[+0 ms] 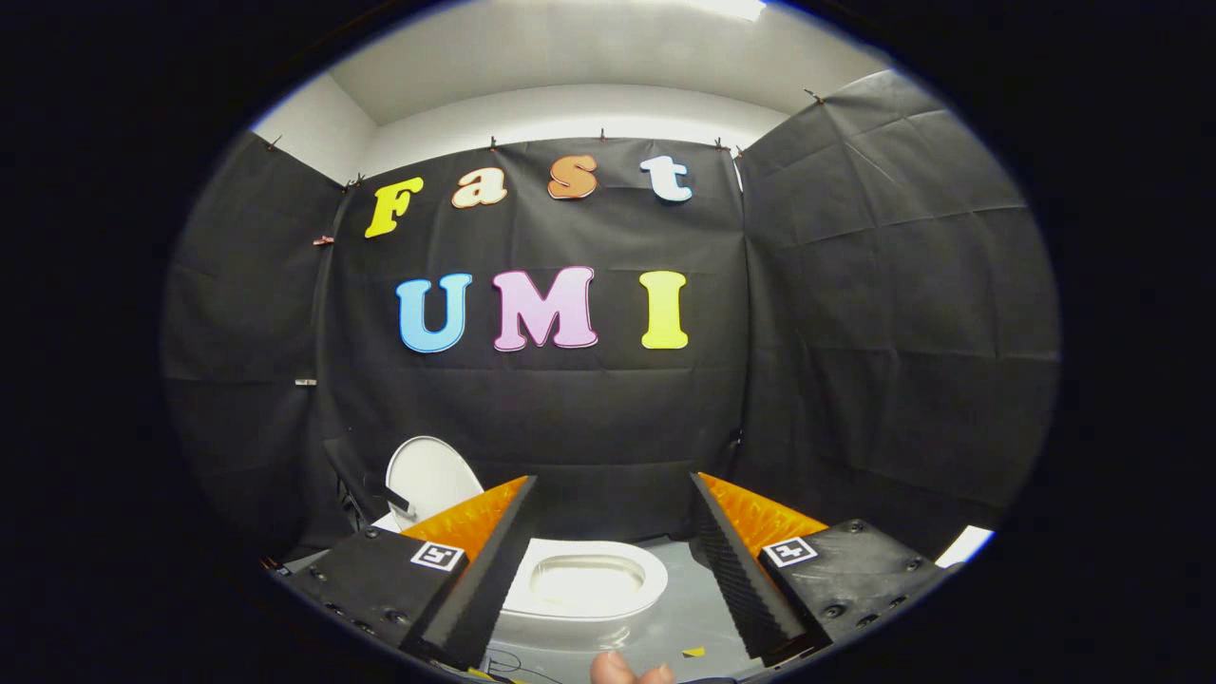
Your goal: Open the toilet lid.
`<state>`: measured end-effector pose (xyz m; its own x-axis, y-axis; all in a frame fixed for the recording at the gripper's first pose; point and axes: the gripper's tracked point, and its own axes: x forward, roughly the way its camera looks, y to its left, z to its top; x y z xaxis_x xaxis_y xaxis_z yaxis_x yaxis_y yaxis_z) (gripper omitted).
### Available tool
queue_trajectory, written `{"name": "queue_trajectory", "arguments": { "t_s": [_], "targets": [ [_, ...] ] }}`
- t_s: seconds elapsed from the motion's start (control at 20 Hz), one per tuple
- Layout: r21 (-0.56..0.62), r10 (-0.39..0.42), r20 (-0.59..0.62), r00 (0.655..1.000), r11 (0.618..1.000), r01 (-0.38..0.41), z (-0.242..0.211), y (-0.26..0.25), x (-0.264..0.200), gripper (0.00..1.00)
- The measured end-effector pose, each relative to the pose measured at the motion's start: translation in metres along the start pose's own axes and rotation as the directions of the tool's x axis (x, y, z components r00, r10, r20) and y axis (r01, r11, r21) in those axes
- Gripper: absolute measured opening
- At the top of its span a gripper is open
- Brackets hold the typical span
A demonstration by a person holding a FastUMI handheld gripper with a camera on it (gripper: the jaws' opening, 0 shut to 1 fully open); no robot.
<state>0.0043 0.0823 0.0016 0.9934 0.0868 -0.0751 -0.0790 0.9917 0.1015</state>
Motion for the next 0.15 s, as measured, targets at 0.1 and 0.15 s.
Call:
{"name": "queue_trajectory", "arguments": {
  "t_s": [0.1,0.15],
  "targets": [
    [-0.001,0.000,0.006,1.000,1.000,0.000,0.0014,-0.0009,-0.0022,0.98],
    [0.003,0.005,0.006,1.000,1.000,-0.005,0.0016,0.0017,-0.0041,0.98]
  ]
}}
